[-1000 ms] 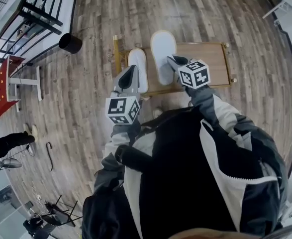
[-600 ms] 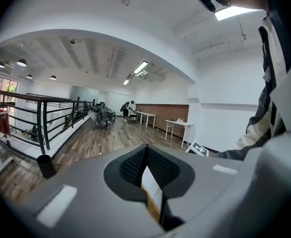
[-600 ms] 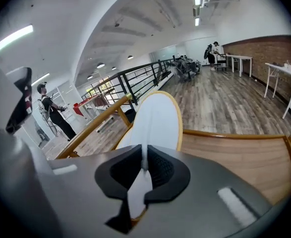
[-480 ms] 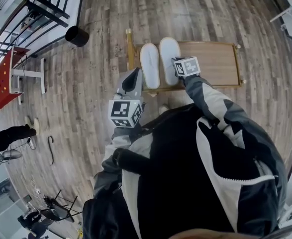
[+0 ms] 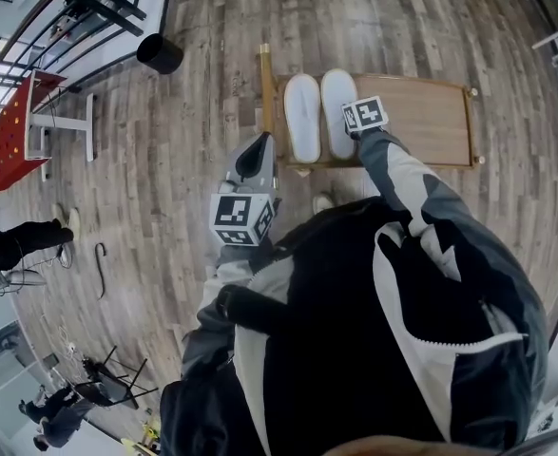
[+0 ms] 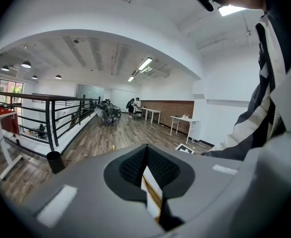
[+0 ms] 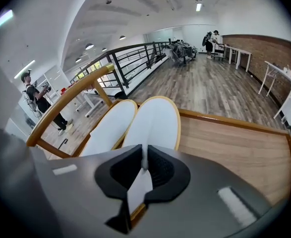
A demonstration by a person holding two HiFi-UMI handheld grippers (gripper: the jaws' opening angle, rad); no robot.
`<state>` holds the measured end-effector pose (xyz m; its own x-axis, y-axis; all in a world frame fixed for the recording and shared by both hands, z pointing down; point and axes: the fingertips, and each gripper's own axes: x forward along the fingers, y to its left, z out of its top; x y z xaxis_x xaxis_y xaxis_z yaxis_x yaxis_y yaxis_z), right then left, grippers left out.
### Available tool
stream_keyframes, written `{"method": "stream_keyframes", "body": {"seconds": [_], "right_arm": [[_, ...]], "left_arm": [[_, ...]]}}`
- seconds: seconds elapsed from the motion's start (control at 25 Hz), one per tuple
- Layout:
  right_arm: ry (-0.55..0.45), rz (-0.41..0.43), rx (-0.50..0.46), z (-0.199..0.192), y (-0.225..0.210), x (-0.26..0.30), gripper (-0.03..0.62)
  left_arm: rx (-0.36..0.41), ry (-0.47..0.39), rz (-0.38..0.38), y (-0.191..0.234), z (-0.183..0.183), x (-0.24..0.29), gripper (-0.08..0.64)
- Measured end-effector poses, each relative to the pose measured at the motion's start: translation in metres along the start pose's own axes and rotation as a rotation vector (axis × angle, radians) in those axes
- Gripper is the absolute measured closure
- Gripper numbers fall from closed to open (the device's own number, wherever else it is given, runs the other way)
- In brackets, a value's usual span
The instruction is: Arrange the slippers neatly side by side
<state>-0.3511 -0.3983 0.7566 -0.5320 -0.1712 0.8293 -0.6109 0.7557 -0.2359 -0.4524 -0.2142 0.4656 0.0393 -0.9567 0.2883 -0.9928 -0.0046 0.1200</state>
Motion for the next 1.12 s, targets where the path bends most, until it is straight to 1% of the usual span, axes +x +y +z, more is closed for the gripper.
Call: {"method": "stream_keyframes", "body": {"seconds": [0.12,0.16,0.24,0.28,0.4,0.6,0.64,0.72,0.84,0.88,0.96,1.04,1.08,1.12], "right_arm": [[0.016,0.015,-0.013,-0.002,0.002,0.007,0.552],[0.022,0.030,-0.008,-0.003,0.004,0.009,0.528],[0.028,0.058,-0.003,-0.002,0.008,0.011,0.447],[0.028,0.065,-0.006,-0.002,0.009,0.012,0.430],[0.032,0.071,-0.025,-0.005,0.009,0.011,0.398],[0.026,0.082,-0.034,-0.004,0.012,0.007,0.366],[0.021,0.088,-0.036,-0.002,0.015,0.005,0.354],[-0.006,0.105,-0.034,0.005,0.022,-0.004,0.352],[-0.091,0.162,-0.051,0.025,0.038,-0.030,0.362],[-0.137,0.184,-0.065,0.036,0.043,-0.044,0.387],[-0.266,0.226,-0.099,0.066,0.055,-0.080,0.458],[-0.429,0.238,-0.139,0.101,0.067,-0.132,0.563],[-0.509,0.233,-0.162,0.118,0.072,-0.162,0.586],[-0.582,0.224,-0.188,0.133,0.078,-0.191,0.588]], "left_arm": [[-0.007,0.013,-0.004,0.000,-0.005,-0.001,0.548],[-0.007,0.016,-0.005,0.000,-0.006,-0.001,0.548],[-0.005,0.021,-0.003,0.002,-0.006,-0.002,0.548],[-0.005,0.022,-0.001,0.002,-0.006,-0.002,0.548],[-0.004,0.022,-0.004,0.000,-0.008,-0.002,0.548],[0.002,0.019,-0.023,-0.001,-0.007,0.002,0.548],[0.002,0.017,-0.028,-0.001,-0.006,0.003,0.548],[0.001,0.011,-0.041,-0.001,-0.004,0.004,0.548],[-0.001,-0.003,-0.061,-0.002,0.000,0.008,0.548],[0.000,-0.010,-0.068,-0.003,0.003,0.011,0.548],[0.004,-0.027,-0.080,-0.004,0.010,0.019,0.548],[0.011,-0.047,-0.097,-0.005,0.022,0.029,0.548],[0.015,-0.063,-0.108,-0.007,0.031,0.035,0.548],[0.020,-0.083,-0.122,-0.008,0.042,0.042,0.548]]}}
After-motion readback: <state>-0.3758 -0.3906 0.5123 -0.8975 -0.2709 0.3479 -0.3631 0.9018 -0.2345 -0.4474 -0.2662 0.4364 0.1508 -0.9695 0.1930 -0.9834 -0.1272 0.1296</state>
